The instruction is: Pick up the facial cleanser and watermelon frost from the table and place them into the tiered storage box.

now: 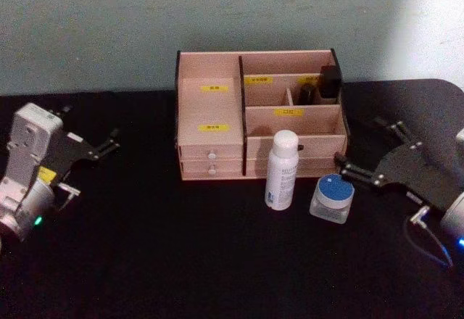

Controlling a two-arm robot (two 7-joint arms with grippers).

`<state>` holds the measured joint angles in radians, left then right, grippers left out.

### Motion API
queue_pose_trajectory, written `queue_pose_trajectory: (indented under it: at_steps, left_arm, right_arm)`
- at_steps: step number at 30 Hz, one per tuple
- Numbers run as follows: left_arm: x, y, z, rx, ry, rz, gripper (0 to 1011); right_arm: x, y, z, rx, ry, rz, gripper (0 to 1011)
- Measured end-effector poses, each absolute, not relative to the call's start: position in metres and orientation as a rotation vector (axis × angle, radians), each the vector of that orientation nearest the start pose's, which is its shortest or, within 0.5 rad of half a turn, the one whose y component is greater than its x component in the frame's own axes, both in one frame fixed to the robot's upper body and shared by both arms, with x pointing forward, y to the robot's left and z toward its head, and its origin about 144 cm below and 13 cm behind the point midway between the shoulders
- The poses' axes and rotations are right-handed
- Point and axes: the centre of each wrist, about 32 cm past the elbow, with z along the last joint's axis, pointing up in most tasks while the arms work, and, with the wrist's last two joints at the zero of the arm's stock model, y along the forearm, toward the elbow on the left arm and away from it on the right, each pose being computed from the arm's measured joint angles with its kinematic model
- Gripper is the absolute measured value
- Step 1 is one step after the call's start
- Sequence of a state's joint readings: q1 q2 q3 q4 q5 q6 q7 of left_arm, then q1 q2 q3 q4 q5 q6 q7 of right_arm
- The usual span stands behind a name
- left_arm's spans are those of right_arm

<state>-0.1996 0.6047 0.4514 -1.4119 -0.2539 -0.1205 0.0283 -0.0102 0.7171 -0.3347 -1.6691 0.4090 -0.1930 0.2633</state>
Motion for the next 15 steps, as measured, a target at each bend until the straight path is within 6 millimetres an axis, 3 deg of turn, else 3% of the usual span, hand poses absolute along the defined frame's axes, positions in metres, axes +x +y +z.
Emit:
queue_pose_trajectory:
  at_steps: [15]
  left_arm:
    - [0.489, 0.31, 1.14, 0.304, -0.285, 1.248, 1001]
  right_arm:
    - [0.445, -0.302, 1.153, -0.16, -0.103, -0.741, 1002]
